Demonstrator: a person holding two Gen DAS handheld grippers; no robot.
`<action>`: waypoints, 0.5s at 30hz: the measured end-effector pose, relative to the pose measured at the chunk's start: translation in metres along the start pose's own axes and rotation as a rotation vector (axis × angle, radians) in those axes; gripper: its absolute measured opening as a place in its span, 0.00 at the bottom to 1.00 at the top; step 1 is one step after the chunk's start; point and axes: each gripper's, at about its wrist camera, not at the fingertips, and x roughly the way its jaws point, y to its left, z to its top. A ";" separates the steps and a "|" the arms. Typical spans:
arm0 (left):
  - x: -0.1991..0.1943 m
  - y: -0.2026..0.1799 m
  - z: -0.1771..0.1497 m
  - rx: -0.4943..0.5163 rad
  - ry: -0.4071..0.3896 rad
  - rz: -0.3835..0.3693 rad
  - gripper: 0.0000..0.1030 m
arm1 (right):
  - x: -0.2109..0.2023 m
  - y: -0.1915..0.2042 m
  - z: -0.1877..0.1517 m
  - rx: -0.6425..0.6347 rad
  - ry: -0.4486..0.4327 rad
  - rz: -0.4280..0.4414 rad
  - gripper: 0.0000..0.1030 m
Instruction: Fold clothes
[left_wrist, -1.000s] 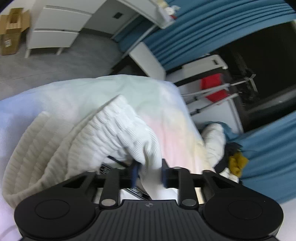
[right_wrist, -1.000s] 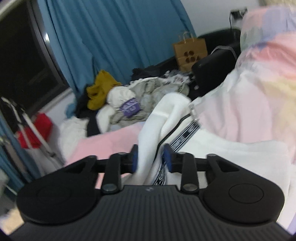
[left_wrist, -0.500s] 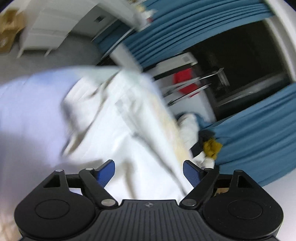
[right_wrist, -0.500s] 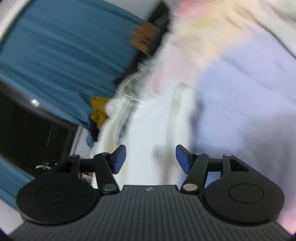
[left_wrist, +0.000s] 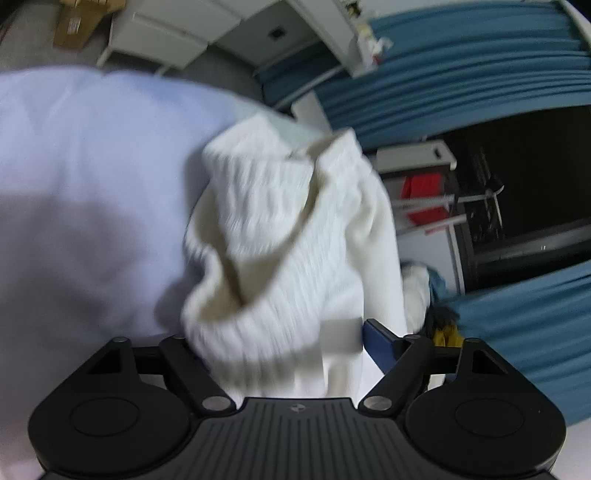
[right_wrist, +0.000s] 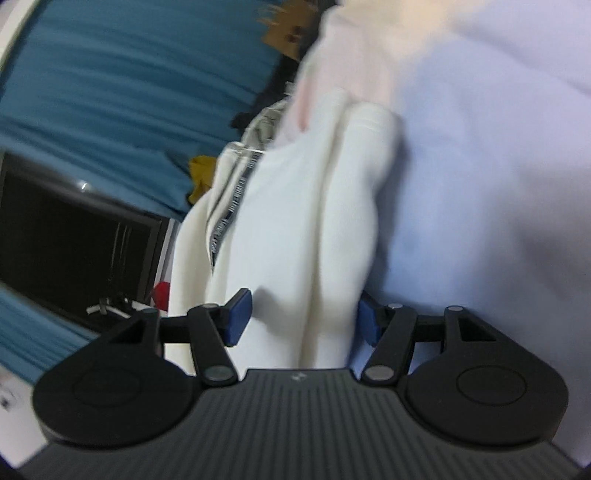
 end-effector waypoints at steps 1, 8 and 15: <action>0.003 0.000 0.001 0.011 -0.021 0.003 0.64 | 0.004 0.002 0.002 -0.025 -0.015 0.009 0.58; 0.002 -0.008 0.019 0.064 -0.038 0.035 0.21 | 0.001 -0.005 0.010 -0.054 -0.140 0.006 0.13; -0.042 -0.028 0.060 0.087 -0.037 -0.013 0.17 | -0.049 0.025 0.008 -0.054 -0.175 -0.024 0.11</action>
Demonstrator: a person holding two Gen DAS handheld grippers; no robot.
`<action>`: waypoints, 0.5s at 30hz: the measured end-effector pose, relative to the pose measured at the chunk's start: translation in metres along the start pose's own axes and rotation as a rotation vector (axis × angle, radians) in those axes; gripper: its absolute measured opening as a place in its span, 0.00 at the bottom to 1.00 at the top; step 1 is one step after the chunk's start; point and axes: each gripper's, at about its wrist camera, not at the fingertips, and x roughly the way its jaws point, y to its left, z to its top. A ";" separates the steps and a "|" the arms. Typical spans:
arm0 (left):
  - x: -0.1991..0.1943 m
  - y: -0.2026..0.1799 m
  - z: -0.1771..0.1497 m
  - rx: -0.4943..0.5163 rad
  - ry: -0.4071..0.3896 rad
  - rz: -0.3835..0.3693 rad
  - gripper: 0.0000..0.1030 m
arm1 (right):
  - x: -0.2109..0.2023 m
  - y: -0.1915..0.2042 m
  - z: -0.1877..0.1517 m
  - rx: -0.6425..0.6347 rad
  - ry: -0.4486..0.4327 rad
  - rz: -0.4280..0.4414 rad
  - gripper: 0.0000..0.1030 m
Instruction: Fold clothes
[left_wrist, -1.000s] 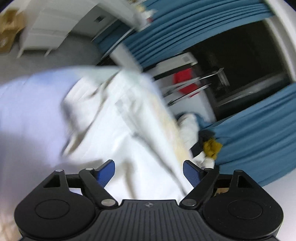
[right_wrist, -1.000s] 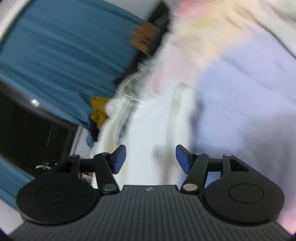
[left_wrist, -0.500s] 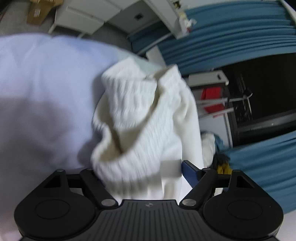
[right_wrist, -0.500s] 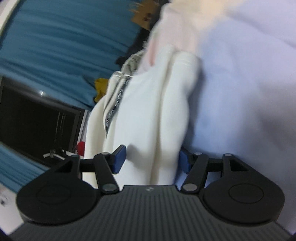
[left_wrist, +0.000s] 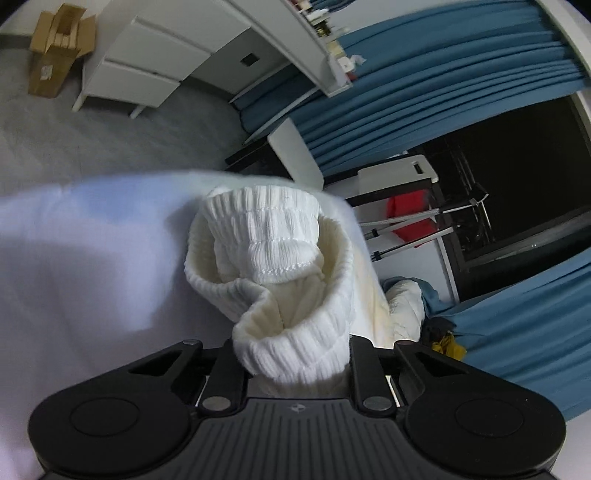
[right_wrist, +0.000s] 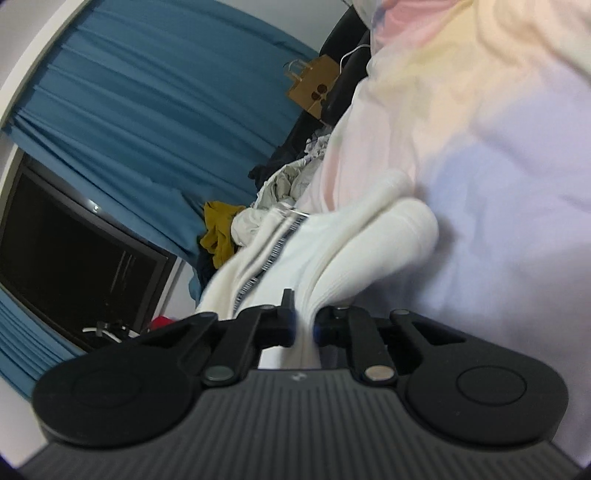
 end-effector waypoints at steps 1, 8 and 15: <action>-0.008 -0.004 0.007 0.007 0.002 0.000 0.17 | -0.009 0.002 0.001 0.012 -0.002 -0.005 0.11; -0.065 -0.028 0.066 0.087 0.014 0.049 0.17 | -0.066 -0.006 -0.008 0.072 0.111 -0.108 0.11; -0.092 0.017 0.075 0.149 0.117 0.156 0.18 | -0.120 -0.031 -0.022 0.162 0.214 -0.189 0.11</action>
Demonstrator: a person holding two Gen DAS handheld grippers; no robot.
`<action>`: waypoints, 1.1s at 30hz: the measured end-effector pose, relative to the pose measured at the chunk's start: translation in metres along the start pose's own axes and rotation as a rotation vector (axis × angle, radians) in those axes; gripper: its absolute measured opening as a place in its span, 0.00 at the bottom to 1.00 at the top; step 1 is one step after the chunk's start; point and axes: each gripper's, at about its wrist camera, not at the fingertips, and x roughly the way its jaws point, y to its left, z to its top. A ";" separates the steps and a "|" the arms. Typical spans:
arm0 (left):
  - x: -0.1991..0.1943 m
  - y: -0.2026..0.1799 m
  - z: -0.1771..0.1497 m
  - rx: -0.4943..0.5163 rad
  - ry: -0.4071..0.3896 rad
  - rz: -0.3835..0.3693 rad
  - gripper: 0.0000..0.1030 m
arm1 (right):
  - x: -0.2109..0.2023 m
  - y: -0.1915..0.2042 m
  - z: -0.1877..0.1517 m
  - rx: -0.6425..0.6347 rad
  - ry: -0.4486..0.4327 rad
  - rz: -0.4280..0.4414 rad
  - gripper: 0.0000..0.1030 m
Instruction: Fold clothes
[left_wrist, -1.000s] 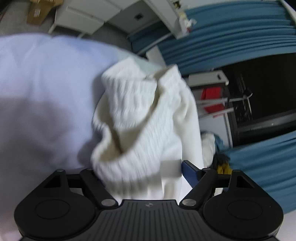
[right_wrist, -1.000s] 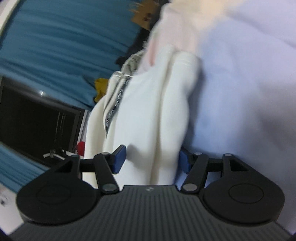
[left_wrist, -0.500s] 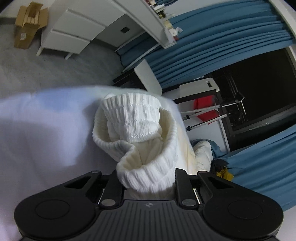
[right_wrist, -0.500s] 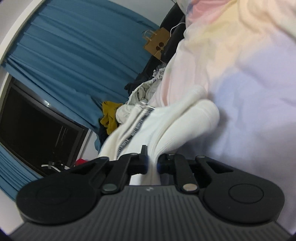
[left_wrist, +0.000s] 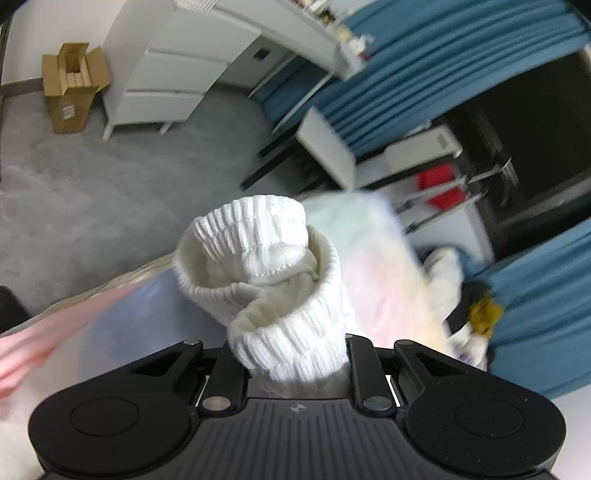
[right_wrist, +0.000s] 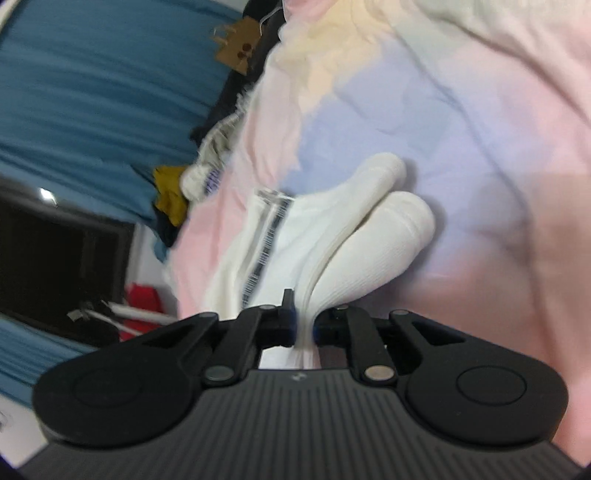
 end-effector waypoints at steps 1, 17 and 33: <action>0.002 0.008 -0.002 0.014 0.015 0.013 0.18 | 0.001 -0.006 -0.001 0.019 0.012 -0.006 0.11; -0.066 -0.008 -0.082 0.213 -0.044 0.087 0.77 | 0.020 -0.044 0.005 0.172 0.080 0.039 0.31; -0.006 -0.179 -0.233 0.570 -0.040 -0.006 0.77 | 0.037 -0.047 0.022 0.118 -0.025 0.114 0.38</action>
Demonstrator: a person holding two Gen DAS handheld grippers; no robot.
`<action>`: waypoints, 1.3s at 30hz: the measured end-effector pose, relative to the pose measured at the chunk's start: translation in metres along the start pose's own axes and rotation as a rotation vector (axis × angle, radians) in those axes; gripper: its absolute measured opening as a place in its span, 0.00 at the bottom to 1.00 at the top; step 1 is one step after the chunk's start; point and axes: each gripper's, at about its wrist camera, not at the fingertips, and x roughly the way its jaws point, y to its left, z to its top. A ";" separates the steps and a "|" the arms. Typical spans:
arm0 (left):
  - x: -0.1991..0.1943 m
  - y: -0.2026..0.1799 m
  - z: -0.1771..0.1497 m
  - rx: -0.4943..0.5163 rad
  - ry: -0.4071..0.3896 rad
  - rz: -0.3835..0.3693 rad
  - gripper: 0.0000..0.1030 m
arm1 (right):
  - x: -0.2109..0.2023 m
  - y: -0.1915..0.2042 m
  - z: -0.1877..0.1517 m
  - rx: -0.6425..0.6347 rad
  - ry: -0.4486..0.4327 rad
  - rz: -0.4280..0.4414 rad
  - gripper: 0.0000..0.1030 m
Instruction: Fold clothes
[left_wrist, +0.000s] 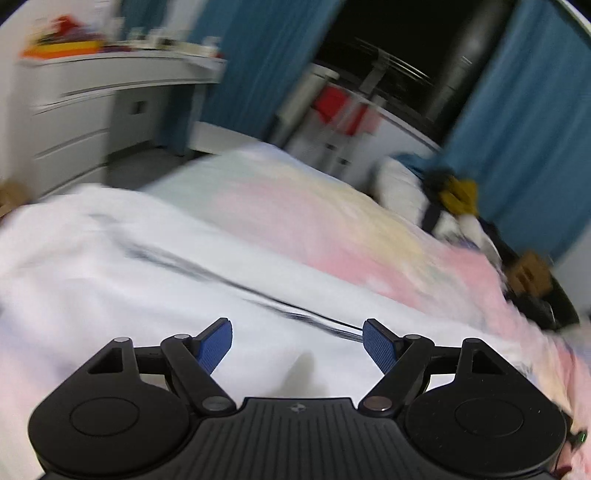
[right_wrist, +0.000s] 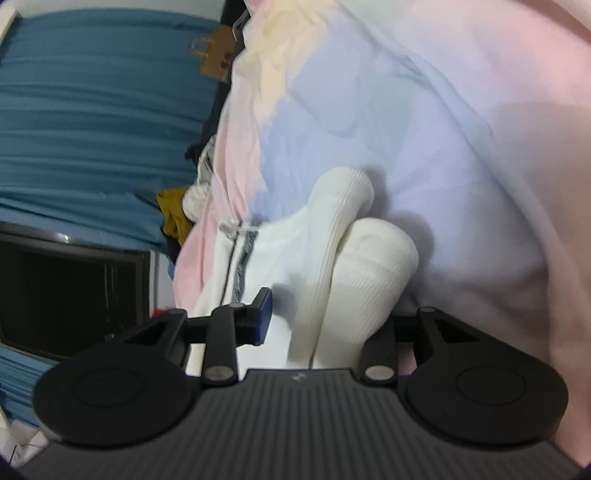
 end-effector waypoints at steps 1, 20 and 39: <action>0.016 -0.016 -0.004 0.029 0.013 -0.017 0.77 | 0.000 0.001 0.000 -0.012 -0.011 0.002 0.38; 0.231 -0.115 -0.033 0.280 0.124 -0.031 0.76 | 0.005 0.024 0.008 -0.217 -0.081 -0.016 0.14; 0.099 -0.033 -0.024 0.203 0.038 0.002 0.77 | -0.049 0.163 -0.075 -0.889 -0.223 0.084 0.14</action>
